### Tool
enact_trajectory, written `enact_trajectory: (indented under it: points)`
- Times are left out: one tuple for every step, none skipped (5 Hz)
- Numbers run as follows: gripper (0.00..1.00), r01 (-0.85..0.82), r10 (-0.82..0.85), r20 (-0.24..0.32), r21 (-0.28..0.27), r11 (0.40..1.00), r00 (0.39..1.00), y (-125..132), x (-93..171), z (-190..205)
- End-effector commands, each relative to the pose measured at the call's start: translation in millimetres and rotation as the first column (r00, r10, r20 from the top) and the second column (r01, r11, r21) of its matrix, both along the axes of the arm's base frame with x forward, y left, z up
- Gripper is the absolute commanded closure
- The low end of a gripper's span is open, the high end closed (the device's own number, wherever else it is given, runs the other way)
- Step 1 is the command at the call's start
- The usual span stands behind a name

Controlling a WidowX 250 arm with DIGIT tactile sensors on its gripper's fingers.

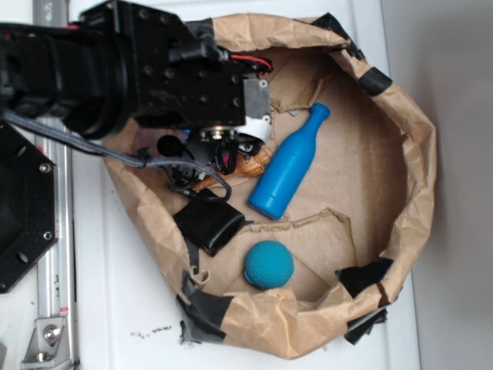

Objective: Grab the blue sponge.

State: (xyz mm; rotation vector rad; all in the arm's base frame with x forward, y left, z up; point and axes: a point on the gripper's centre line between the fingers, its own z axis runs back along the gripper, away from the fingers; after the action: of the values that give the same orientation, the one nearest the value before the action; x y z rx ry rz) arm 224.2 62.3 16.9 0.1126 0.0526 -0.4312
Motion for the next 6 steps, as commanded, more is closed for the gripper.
enact_trajectory:
  points:
    - [1.00,-0.095,0.096,0.047,-0.017,0.995,0.994,10.0,10.1,28.4]
    - [1.00,-0.244,0.247,0.083,-0.046,0.969,0.966,7.1,9.4,78.5]
    - [1.00,-0.371,0.372,0.104,-0.029,0.928,0.922,-11.2,23.7,128.7]
    - [1.00,-0.465,0.463,0.141,-0.015,0.885,0.875,-37.5,33.6,171.2]
    - [1.00,-0.517,0.535,0.159,-0.141,0.844,0.830,-41.4,41.2,164.0]
    - [1.00,-0.523,0.557,0.128,-0.226,0.822,0.820,-43.2,54.2,159.8]
